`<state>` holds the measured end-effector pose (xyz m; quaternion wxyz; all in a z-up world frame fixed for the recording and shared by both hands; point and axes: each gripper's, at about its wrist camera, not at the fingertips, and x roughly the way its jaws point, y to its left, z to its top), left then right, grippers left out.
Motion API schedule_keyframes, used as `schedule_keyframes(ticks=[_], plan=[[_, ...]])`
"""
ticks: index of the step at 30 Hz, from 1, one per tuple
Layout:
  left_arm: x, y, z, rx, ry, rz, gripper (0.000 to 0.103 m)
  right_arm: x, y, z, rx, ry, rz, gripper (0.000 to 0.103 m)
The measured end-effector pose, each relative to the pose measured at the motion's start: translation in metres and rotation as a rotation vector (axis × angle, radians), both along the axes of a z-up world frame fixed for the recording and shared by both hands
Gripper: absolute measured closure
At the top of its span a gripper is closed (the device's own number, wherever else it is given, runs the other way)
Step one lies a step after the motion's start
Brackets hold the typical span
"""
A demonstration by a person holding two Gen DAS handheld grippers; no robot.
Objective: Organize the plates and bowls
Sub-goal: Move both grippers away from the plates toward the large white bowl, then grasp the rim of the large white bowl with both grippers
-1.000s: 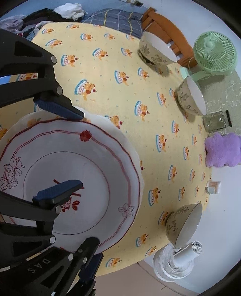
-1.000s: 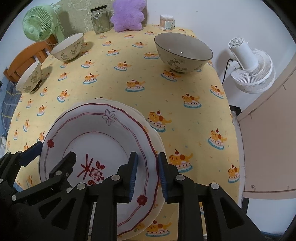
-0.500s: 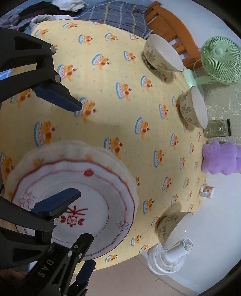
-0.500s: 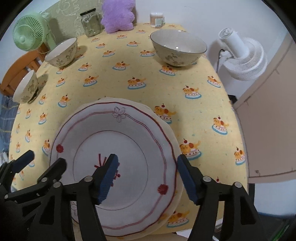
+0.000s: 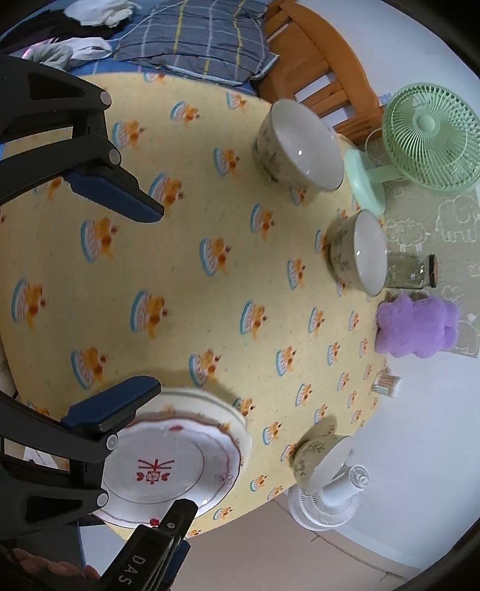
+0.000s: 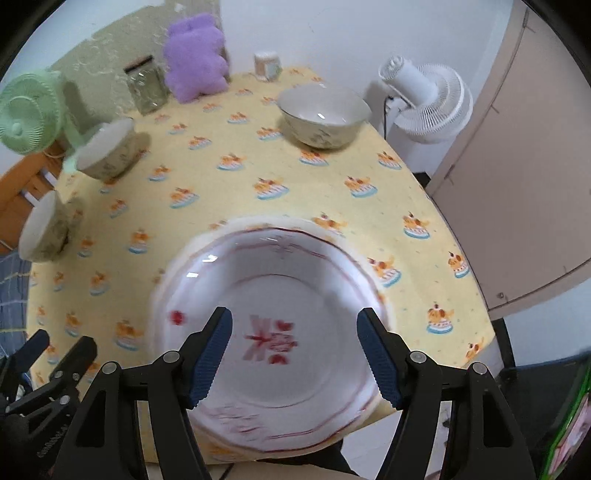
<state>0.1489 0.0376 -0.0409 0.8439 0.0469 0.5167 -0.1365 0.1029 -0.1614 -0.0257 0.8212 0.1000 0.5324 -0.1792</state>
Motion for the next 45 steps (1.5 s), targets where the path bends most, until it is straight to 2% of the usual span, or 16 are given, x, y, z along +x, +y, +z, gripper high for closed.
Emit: schedule_keyframes(ticks=[8, 11, 19, 25, 29, 34, 36, 39, 41, 44, 45], plan=[[0.014, 0.052, 0.021, 0.001, -0.042, 0.023, 0.016, 0.015, 0.074, 0.025, -0.002, -0.096, 0.081, 0.030], [0.023, 0.071, 0.029, 0.009, -0.059, 0.053, 0.017, 0.025, 0.095, 0.030, -0.016, -0.105, 0.112, 0.030], [0.058, 0.109, 0.042, 0.023, -0.106, 0.140, 0.017, 0.065, 0.136, 0.042, 0.045, -0.173, 0.204, 0.030], [0.090, 0.120, 0.042, 0.039, -0.121, 0.170, 0.017, 0.109, 0.157, 0.046, 0.056, -0.203, 0.284, 0.030], [0.116, 0.125, 0.039, 0.047, -0.132, 0.181, 0.018, 0.139, 0.168, 0.043, 0.071, -0.200, 0.290, 0.030], [0.148, 0.135, 0.025, 0.065, -0.128, 0.214, 0.018, 0.179, 0.185, 0.035, 0.085, -0.203, 0.307, 0.030], [0.159, 0.138, 0.020, 0.082, -0.124, 0.223, 0.023, 0.193, 0.193, 0.030, 0.089, -0.195, 0.323, 0.030], [0.174, 0.145, 0.012, 0.084, -0.119, 0.244, 0.024, 0.211, 0.202, 0.020, 0.103, -0.184, 0.330, 0.030], [0.182, 0.149, 0.005, 0.089, -0.107, 0.250, 0.027, 0.221, 0.207, 0.013, 0.112, -0.176, 0.332, 0.034], [0.193, 0.153, -0.007, 0.093, -0.086, 0.254, 0.033, 0.235, 0.214, 0.002, 0.117, -0.150, 0.343, 0.048], [0.195, 0.154, -0.009, 0.091, -0.084, 0.254, 0.037, 0.238, 0.216, -0.001, 0.118, -0.143, 0.347, 0.055]])
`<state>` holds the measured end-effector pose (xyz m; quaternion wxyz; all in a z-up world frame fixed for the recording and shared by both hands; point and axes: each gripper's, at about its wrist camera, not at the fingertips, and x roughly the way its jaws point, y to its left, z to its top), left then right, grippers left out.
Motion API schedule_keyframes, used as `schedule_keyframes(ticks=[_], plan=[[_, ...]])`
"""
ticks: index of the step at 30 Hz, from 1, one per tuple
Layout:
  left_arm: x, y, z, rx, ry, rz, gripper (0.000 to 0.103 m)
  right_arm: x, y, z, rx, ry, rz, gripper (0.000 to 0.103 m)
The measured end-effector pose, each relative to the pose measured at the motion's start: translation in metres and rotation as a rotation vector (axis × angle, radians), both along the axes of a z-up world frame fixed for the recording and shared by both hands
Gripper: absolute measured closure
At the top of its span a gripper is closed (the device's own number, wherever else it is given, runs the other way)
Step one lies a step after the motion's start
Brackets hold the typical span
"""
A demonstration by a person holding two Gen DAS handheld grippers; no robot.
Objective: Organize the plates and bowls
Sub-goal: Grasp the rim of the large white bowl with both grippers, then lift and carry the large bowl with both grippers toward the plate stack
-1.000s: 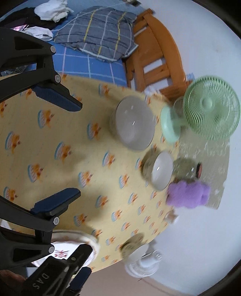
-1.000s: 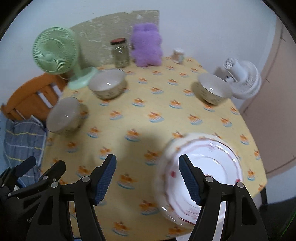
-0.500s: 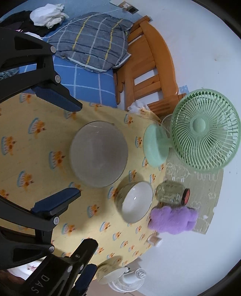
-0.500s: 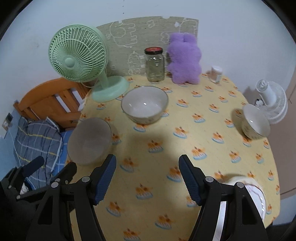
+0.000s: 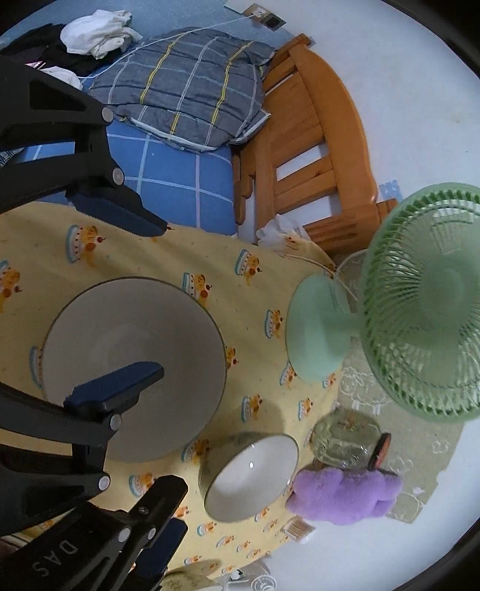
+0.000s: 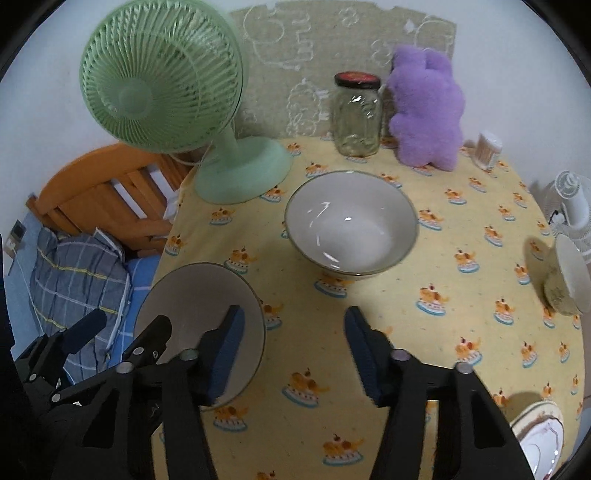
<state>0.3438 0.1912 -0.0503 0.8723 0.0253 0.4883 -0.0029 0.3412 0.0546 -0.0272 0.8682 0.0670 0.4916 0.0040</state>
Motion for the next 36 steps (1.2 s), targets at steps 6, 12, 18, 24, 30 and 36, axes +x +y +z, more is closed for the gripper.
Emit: schedule_keyframes(ticks=[6, 12, 18, 24, 30, 36], plan=[[0.013, 0.003, -0.016, -0.016, 0.027, 0.007, 0.050, 0.017, 0.013, -0.021, 0.006, 0.044, 0.022, 0.063], [0.020, 0.003, -0.031, -0.029, 0.064, -0.003, 0.069, 0.027, 0.019, -0.037, 0.011, 0.072, 0.023, 0.077], [0.018, -0.003, -0.037, 0.021, 0.081, -0.039, 0.083, 0.031, 0.027, -0.040, 0.000, 0.071, 0.056, 0.090], [0.015, -0.003, -0.034, 0.012, 0.091, -0.033, 0.083, 0.029, 0.027, -0.039, -0.008, 0.081, 0.062, 0.090], [0.002, -0.009, -0.034, 0.003, 0.111, -0.034, 0.083, 0.014, 0.022, -0.038, -0.011, 0.106, 0.045, 0.090], [-0.019, -0.019, -0.030, -0.006, 0.125, -0.048, 0.083, -0.009, 0.012, -0.037, -0.010, 0.129, 0.023, 0.090]])
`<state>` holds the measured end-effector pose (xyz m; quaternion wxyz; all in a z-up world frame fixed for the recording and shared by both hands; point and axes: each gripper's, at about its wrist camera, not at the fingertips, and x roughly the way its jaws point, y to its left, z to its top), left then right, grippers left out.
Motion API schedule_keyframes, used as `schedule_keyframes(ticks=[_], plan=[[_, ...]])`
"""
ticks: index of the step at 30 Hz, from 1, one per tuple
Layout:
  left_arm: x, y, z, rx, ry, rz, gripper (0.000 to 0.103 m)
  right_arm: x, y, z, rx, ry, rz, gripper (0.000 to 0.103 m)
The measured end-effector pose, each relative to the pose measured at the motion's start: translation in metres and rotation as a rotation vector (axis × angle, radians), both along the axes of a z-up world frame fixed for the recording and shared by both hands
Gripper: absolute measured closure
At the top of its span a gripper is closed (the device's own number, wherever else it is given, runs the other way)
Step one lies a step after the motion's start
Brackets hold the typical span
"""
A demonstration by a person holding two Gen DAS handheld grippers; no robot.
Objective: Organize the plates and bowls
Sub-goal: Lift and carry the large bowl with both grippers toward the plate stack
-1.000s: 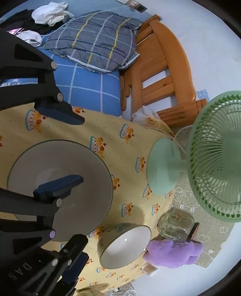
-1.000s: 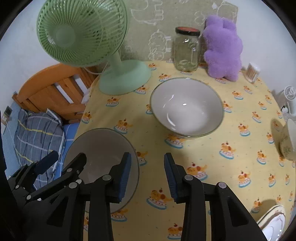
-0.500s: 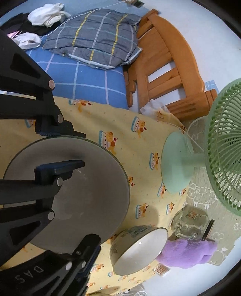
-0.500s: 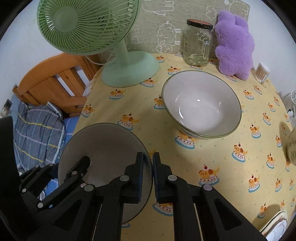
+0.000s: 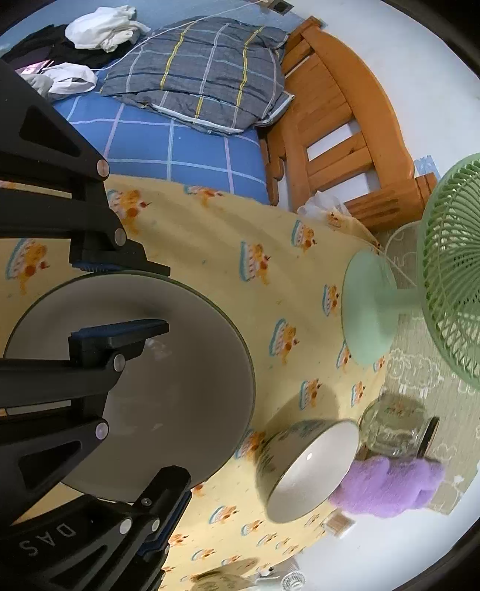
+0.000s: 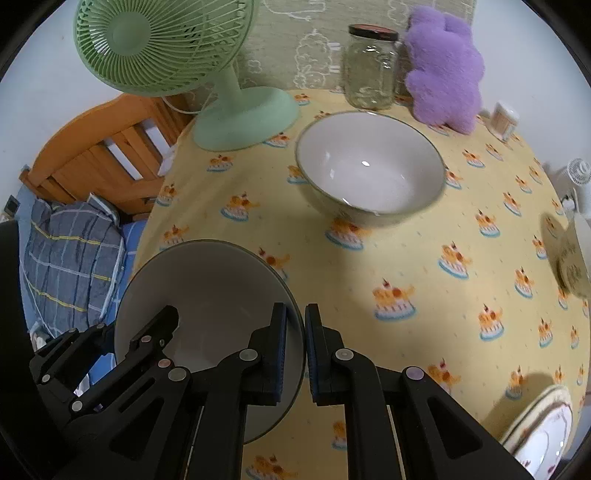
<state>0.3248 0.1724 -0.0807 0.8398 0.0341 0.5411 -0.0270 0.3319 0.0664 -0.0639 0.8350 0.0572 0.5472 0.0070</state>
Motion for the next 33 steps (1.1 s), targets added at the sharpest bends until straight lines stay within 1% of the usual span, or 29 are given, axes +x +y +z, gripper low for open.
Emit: schedule_keyframes(ticks=[14, 20, 26, 33], plan=[[-0.061, -0.034, 0.015, -0.020, -0.003, -0.062, 0.083, -0.067, -0.029, 0.018, -0.026, -0.002, -0.059, 0.090], [-0.088, -0.050, 0.017, -0.029, 0.006, -0.095, 0.083, -0.098, -0.043, 0.024, -0.043, 0.001, -0.083, 0.090], [-0.111, -0.064, 0.015, -0.038, 0.024, -0.130, 0.083, -0.132, -0.059, 0.024, -0.056, 0.008, -0.114, 0.090], [-0.135, -0.080, 0.010, -0.042, 0.041, -0.170, 0.083, -0.160, -0.077, 0.020, -0.051, 0.021, -0.146, 0.090]])
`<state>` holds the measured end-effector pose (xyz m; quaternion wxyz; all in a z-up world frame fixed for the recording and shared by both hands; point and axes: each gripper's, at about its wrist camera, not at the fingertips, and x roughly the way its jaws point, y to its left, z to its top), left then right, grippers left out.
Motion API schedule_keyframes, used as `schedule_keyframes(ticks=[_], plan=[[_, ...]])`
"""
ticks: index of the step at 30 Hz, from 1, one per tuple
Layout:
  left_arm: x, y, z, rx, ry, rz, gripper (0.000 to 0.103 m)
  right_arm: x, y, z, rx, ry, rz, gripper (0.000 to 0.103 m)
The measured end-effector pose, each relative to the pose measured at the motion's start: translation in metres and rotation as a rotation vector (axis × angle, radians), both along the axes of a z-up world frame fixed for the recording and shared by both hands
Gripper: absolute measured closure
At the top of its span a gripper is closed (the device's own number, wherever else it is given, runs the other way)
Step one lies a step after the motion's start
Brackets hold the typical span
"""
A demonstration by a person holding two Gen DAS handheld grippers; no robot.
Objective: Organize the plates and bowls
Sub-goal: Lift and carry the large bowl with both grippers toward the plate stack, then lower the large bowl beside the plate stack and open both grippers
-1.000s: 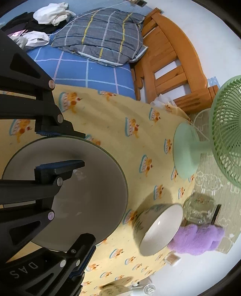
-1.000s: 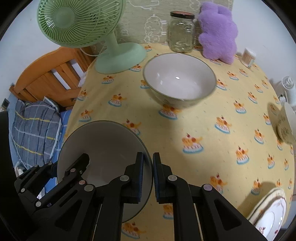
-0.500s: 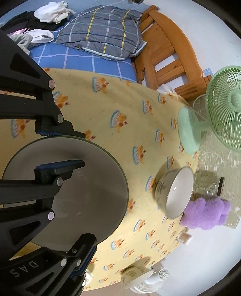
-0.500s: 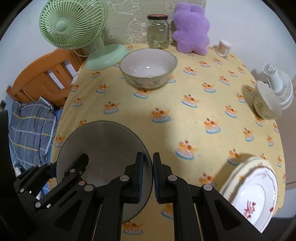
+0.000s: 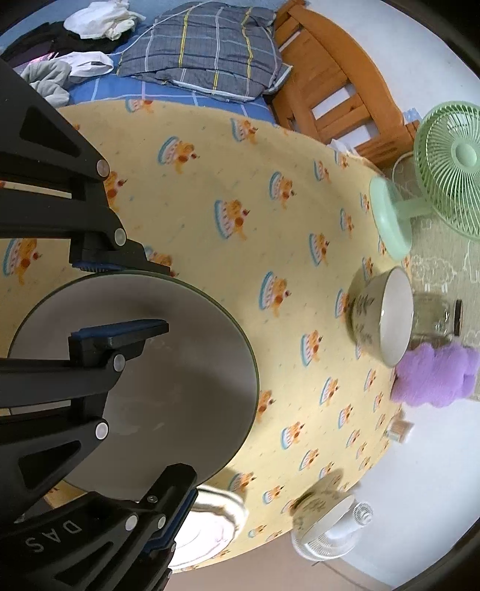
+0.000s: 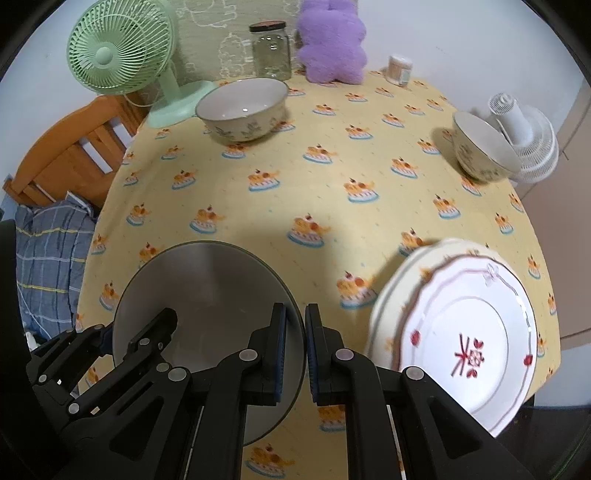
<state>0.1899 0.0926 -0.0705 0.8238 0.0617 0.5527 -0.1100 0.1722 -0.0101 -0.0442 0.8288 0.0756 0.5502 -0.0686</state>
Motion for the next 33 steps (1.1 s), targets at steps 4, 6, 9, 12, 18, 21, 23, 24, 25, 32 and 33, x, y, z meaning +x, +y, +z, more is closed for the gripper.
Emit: schedule_keyframes(ticks=[4, 6, 9, 12, 18, 21, 23, 24, 25, 32, 33], plan=[[-0.011, -0.006, -0.001, -0.001, 0.008, -0.016, 0.083, -0.012, -0.007, -0.001, -0.005, -0.001, -0.009, 0.090], [-0.016, -0.008, -0.002, -0.001, 0.013, -0.022, 0.083, -0.017, -0.009, -0.002, -0.003, 0.002, -0.011, 0.090], [-0.021, -0.009, -0.006, 0.000, 0.028, -0.027, 0.083, -0.023, -0.012, -0.006, -0.003, 0.014, -0.013, 0.090], [-0.025, -0.010, -0.010, 0.007, 0.041, -0.028, 0.083, -0.029, -0.013, -0.010, 0.000, 0.020, -0.014, 0.090], [-0.030, -0.011, -0.015, 0.035, 0.042, -0.015, 0.083, -0.031, -0.010, -0.015, -0.011, 0.017, 0.016, 0.089], [-0.032, -0.011, -0.016, 0.037, 0.046, -0.011, 0.082, -0.030, -0.007, -0.015, -0.028, 0.018, 0.027, 0.088], [-0.033, -0.011, -0.017, 0.035, 0.048, -0.011, 0.075, -0.030, -0.005, -0.016, -0.037, 0.021, 0.035, 0.087], [-0.033, -0.011, -0.017, 0.033, 0.048, -0.011, 0.073, -0.030, -0.004, -0.016, -0.040, 0.021, 0.041, 0.086], [-0.033, -0.012, -0.018, 0.037, 0.051, -0.011, 0.072, -0.030, -0.003, -0.015, -0.044, 0.019, 0.044, 0.086], [-0.038, -0.015, -0.012, 0.032, 0.034, -0.026, 0.051, -0.032, -0.001, -0.014, -0.041, 0.024, 0.055, 0.085], [-0.039, -0.015, -0.011, 0.028, 0.030, -0.032, 0.040, -0.032, -0.001, -0.014, -0.039, 0.025, 0.056, 0.083]])
